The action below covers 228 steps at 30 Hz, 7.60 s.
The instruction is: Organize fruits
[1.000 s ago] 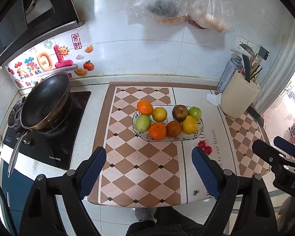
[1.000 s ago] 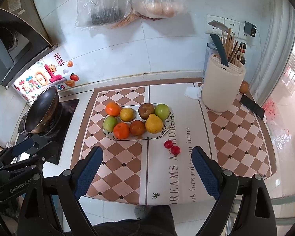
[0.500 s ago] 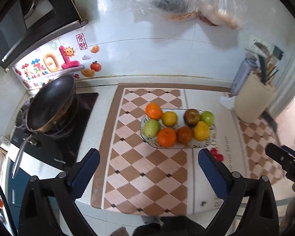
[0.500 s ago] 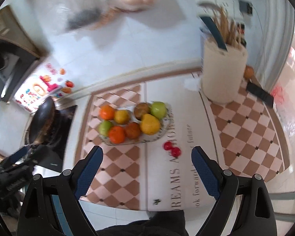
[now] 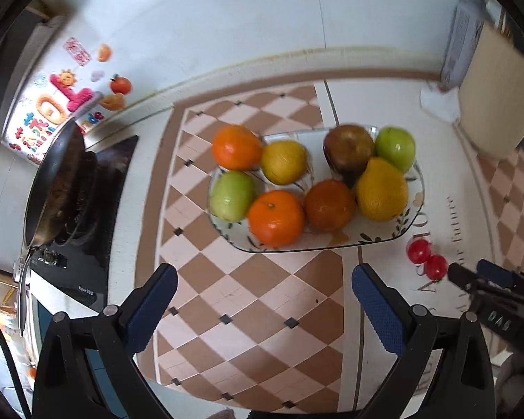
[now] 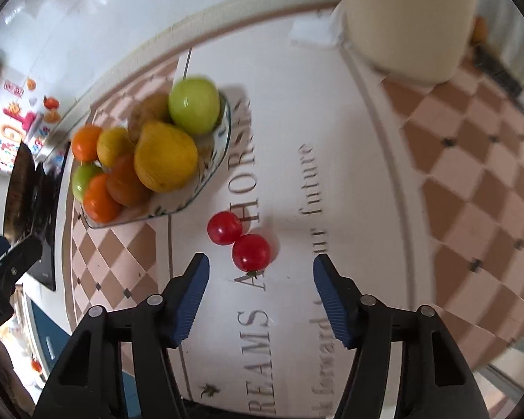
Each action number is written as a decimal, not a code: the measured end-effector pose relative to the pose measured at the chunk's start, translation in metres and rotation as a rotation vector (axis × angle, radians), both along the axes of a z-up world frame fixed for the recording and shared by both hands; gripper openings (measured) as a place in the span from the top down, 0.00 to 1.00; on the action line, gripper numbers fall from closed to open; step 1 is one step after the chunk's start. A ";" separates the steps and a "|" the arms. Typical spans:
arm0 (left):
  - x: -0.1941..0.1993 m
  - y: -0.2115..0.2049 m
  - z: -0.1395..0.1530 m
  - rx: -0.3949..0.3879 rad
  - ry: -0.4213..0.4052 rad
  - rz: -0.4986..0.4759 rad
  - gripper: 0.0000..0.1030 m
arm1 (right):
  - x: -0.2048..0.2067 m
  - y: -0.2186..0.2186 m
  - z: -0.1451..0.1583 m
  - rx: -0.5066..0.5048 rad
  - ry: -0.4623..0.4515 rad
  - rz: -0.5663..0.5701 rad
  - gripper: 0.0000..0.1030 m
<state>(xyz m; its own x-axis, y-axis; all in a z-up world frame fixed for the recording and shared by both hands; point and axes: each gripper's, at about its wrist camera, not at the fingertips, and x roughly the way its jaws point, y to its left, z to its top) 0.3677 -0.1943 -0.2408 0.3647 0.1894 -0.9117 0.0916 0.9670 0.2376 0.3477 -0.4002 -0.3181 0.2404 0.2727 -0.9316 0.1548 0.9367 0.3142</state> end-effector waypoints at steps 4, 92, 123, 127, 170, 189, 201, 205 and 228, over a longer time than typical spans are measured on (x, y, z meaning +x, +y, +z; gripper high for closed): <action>0.010 -0.011 -0.019 0.013 0.042 0.008 0.01 | 0.007 0.008 -0.026 0.021 0.026 0.048 0.53; 0.056 0.086 -0.103 -0.980 0.419 0.638 0.73 | 0.060 0.081 -0.012 0.238 -0.057 0.233 0.68; 0.040 0.074 -0.045 -0.498 0.297 0.335 0.60 | 0.035 0.041 0.046 -0.043 -0.084 0.103 0.11; 0.027 0.066 -0.028 -0.317 0.214 0.241 0.33 | 0.031 0.039 0.067 -0.145 -0.115 0.087 0.08; -0.238 0.121 0.183 -0.298 -0.285 -0.053 0.06 | -0.283 0.132 0.308 -0.288 -0.501 -0.053 0.03; -0.296 0.117 0.214 -0.313 -0.358 0.013 0.06 | -0.340 0.118 0.349 -0.255 -0.570 -0.008 0.03; -0.255 0.110 0.197 -0.279 -0.338 0.027 0.06 | -0.274 0.106 0.319 -0.261 -0.531 -0.031 0.03; -0.235 0.111 0.190 -0.261 -0.342 0.047 0.04 | -0.250 0.103 0.307 -0.276 -0.515 -0.036 0.03; -0.170 0.102 0.156 -0.209 -0.299 0.079 0.03 | -0.177 0.101 0.266 -0.335 -0.457 -0.029 0.03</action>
<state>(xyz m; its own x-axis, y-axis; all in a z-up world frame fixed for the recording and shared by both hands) 0.1972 -0.0923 -0.0853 0.6126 0.0481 -0.7889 -0.0285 0.9988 0.0388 0.1708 -0.2995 -0.0521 0.6429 -0.0323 -0.7653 0.0998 0.9941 0.0419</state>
